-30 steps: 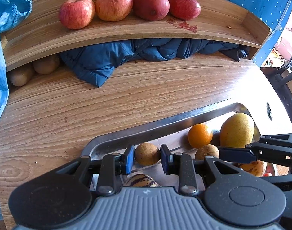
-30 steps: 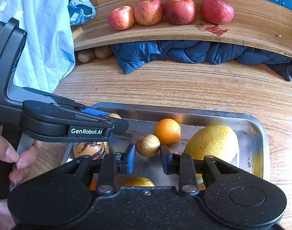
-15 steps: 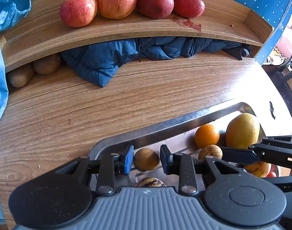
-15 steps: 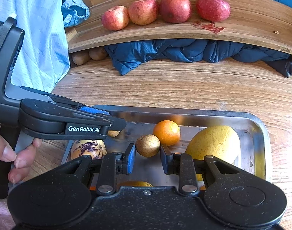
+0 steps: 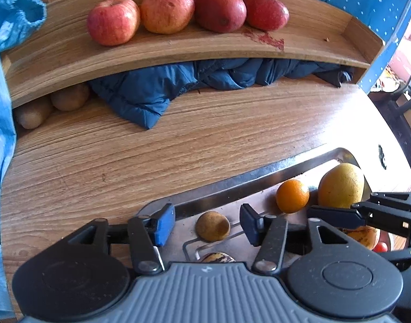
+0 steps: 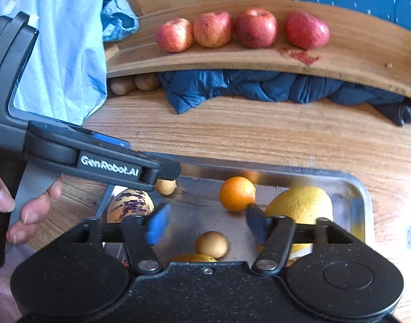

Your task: Organize fruits

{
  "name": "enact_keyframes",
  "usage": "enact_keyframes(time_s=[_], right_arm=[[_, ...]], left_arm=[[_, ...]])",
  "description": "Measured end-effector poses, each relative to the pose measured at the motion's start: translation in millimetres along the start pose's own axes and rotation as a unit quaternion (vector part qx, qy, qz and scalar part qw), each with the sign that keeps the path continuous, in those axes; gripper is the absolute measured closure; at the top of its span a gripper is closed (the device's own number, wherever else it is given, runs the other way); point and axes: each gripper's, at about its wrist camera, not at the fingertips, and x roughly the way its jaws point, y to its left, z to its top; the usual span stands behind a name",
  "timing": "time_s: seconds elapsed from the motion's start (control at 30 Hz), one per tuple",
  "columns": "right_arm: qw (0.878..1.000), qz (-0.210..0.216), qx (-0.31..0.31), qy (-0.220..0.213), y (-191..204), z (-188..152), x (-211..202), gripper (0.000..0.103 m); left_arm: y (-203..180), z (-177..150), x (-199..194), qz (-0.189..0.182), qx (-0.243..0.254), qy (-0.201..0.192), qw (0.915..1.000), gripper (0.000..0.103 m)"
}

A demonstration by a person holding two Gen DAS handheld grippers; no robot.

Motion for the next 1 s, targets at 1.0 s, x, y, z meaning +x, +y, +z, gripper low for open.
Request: enact_keyframes(time_s=[1.0], right_arm=[[0.995, -0.021, -0.048, -0.089, -14.4, -119.5, -146.8, 0.001]], left_arm=[[-61.8, -159.4, -132.7, 0.147, -0.154, -0.165, 0.9631, 0.001]])
